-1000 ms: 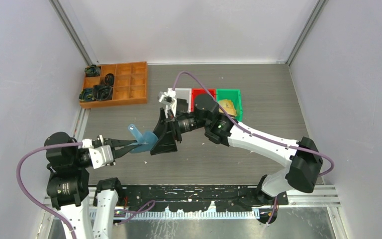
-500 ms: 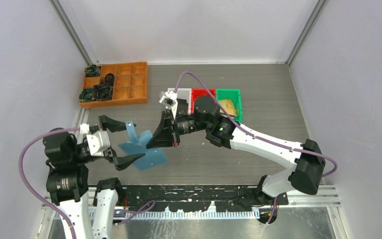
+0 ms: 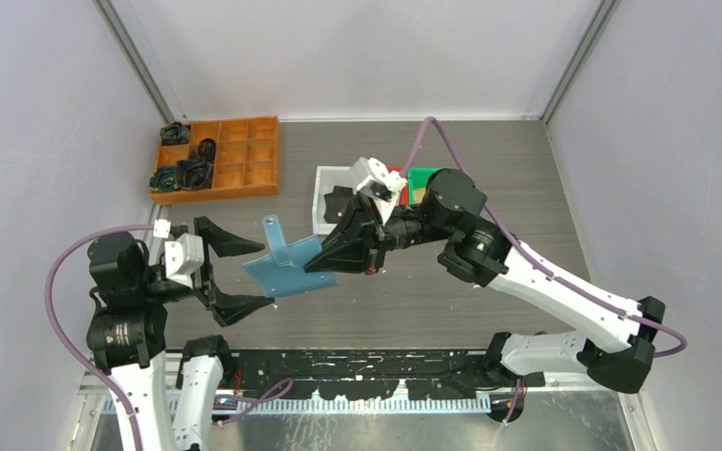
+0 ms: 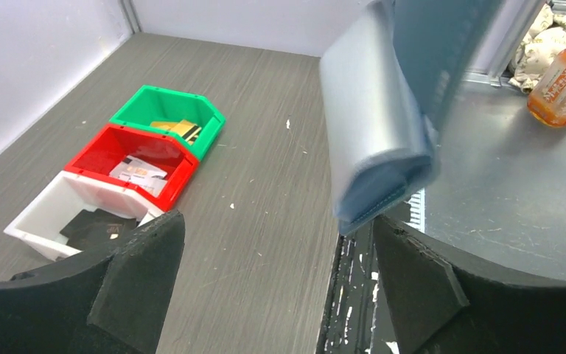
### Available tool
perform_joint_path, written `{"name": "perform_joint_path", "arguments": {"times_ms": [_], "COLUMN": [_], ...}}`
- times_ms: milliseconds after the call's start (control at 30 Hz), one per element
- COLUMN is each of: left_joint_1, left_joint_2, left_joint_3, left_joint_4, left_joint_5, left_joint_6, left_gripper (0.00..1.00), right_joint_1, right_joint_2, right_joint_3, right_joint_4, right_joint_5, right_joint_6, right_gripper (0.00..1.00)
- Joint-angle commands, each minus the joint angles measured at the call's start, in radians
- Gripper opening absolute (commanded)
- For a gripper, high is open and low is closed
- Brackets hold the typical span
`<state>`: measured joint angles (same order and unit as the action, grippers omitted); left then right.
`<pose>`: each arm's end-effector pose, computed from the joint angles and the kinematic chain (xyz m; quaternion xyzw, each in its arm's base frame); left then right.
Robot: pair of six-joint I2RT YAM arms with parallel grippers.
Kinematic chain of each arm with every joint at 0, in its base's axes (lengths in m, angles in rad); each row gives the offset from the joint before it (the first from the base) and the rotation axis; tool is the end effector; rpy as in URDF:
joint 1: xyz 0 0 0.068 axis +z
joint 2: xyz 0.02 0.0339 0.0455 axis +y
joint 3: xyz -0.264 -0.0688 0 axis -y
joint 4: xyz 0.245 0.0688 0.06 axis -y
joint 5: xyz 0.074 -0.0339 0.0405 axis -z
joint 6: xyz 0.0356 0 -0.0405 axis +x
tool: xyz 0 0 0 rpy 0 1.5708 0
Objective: Take the credit cards out of the card holder
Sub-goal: Open the card holder at the center of the board, then remove the credit card from the card holder.
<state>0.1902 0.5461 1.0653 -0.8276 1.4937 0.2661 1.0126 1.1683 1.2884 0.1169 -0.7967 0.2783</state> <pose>0.0563 -0.0253 0.4010 0.4231 0.5768 -0.4363 0.5459 0.1102 0.2245 0.4685 -0.4891 0.4227 0.6273 0.4342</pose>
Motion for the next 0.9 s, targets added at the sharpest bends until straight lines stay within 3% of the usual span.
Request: {"name": "perform_joint_path", "arguments": {"times_ms": [0, 267, 633, 867], "left_joint_1": [-0.001, 0.000, -0.001, 0.002], "left_joint_2": [-0.035, -0.091, -0.125, -0.128], "left_joint_3": [0.033, 0.036, 0.010, 0.015], "left_joint_4": [0.044, 0.063, 0.165, 0.175], "left_joint_5": [0.027, 0.149, 0.215, 0.193], "left_joint_6": [0.020, -0.049, -0.197, -0.206], "left_gripper": [0.98, 0.98, 0.97, 0.99], "right_joint_1": [0.000, 0.001, 0.000, -0.004], "right_joint_2": [0.050, 0.145, 0.144, 0.153], "right_joint_3": [0.036, 0.106, 0.225, 0.267], "right_joint_4": [0.091, 0.189, -0.076, -0.128], "right_joint_5": [-0.049, -0.073, -0.046, -0.046], "right_joint_6": [0.071, 0.156, -0.052, -0.071], "right_gripper": [0.01, 0.01, 0.01, 0.01]}}
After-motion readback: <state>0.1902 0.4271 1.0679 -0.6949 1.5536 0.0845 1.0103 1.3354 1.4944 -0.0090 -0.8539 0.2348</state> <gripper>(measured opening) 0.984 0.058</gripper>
